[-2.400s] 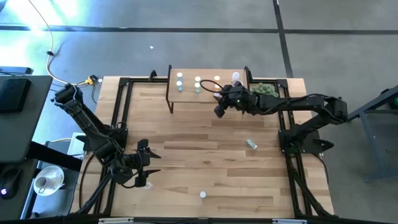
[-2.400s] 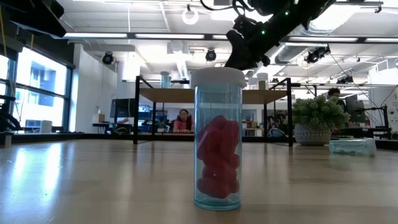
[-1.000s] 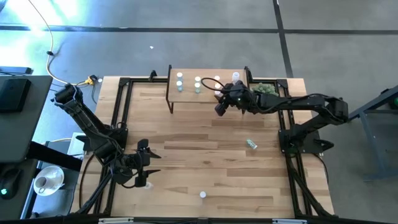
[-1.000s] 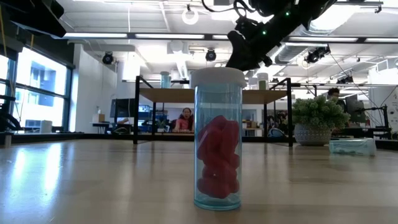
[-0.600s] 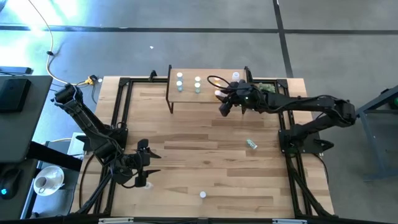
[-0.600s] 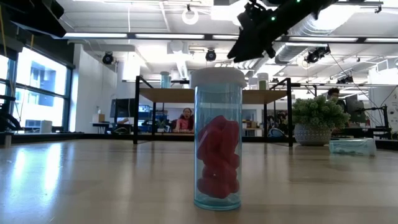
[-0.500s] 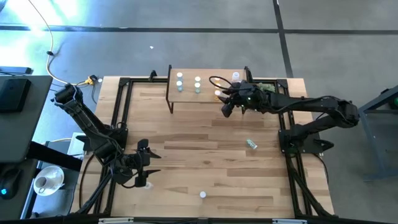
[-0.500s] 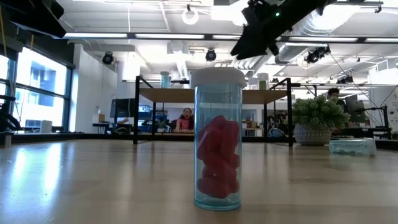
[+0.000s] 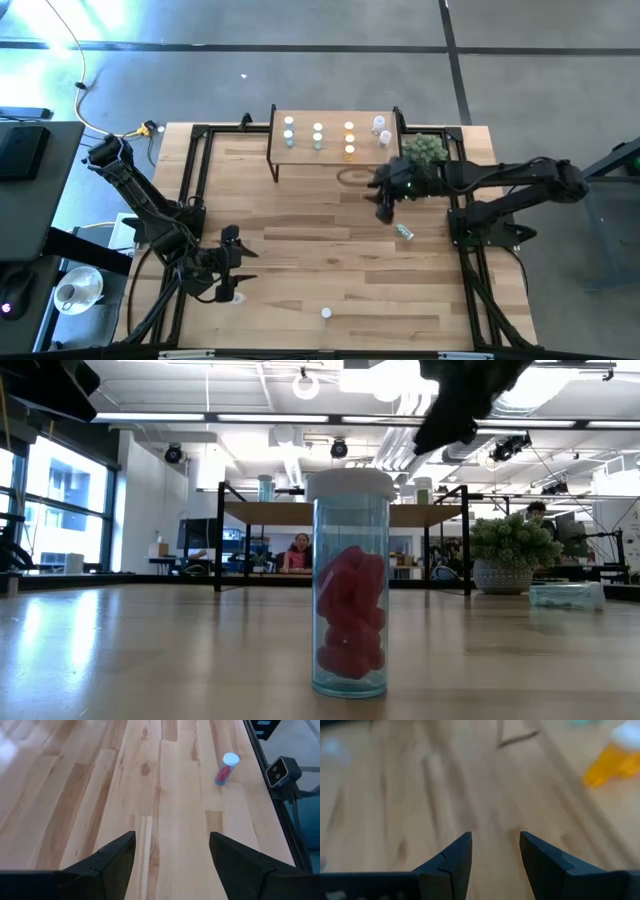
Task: Pick and place medicine bottles onto shelf by color
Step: Put the transparent pill bottle on the shelf aligned with the other transparent pill bottles
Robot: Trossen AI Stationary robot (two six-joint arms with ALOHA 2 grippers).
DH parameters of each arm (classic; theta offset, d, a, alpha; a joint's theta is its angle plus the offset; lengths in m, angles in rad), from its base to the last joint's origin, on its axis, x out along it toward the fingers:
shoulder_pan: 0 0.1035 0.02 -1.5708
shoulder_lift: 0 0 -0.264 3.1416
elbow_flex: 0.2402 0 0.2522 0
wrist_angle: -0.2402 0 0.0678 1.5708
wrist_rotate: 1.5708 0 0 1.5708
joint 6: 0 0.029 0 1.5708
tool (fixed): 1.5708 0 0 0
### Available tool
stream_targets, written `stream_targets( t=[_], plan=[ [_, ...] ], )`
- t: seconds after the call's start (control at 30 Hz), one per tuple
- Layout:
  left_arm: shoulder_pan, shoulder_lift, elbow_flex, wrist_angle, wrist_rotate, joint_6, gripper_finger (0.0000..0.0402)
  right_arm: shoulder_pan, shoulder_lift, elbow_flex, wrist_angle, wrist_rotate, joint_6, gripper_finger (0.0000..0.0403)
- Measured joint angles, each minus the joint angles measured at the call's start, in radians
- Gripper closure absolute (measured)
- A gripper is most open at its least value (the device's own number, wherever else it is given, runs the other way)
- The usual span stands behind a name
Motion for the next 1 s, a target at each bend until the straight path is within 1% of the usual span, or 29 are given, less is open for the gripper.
stream_targets(
  t=[0.1, 0.2, 0.43, 0.63, 0.8, 1.0],
  plan=[
    [0.000, 0.000, 0.000, 0.000, 0.020, -0.019, 0.0158, 0.062, 0.018, 0.000, -0.067, -0.012, 0.017, 0.0245],
    [0.000, 0.000, 0.000, 0.000, 0.044, -0.034, 0.0158, 0.129, 0.041, 0.000, -0.079, -0.014, 0.017, 0.0245],
    [0.000, 0.000, 0.000, -0.002, 0.113, -0.050, 0.0158, 0.278, 0.102, 0.000, -0.059, -0.014, 0.008, 0.0246],
    [-0.005, 0.006, -0.001, -0.009, 0.158, -0.121, 0.0158, 0.376, 0.160, 0.000, 0.003, 0.001, 0.010, 0.0246],
    [-0.044, 0.032, -0.025, -0.011, 0.204, -0.211, 0.0158, 0.428, 0.191, 0.000, 0.077, 0.075, -0.043, 0.0246],
    [-0.118, 0.065, -0.031, -0.007, 0.236, -0.342, 0.0158, 0.438, 0.194, 0.000, 0.093, 0.108, -0.052, 0.0246]
  ],
)
